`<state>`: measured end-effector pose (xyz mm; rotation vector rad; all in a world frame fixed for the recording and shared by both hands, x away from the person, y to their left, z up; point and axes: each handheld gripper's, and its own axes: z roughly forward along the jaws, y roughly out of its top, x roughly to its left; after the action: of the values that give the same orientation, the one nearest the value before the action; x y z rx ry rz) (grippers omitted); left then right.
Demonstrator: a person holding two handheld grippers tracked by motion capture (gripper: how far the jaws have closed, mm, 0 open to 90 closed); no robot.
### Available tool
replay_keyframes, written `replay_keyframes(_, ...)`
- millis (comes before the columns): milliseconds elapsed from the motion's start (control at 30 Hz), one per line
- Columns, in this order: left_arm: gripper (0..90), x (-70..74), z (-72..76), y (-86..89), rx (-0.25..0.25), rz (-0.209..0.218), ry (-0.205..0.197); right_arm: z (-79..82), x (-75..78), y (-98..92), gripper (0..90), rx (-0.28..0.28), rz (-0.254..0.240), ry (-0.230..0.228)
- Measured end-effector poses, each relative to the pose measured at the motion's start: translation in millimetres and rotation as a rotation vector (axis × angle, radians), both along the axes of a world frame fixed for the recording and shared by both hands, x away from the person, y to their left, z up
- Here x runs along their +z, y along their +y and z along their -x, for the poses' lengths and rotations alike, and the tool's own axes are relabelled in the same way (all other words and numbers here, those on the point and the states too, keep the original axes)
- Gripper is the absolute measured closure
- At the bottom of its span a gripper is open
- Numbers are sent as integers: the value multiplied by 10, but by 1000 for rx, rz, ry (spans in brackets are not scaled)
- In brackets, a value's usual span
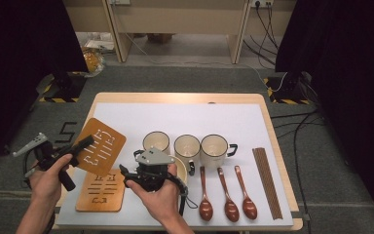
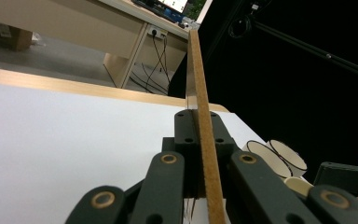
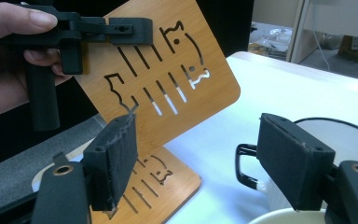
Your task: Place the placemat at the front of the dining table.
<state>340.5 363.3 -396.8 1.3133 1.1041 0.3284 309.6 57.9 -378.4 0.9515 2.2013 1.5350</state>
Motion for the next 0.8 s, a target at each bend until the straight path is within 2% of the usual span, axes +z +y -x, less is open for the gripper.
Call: replay_keyframes(800, 861, 167, -271, -185, -5, 2, -22, -93, 84, -340, 291, -64, 4, -15)
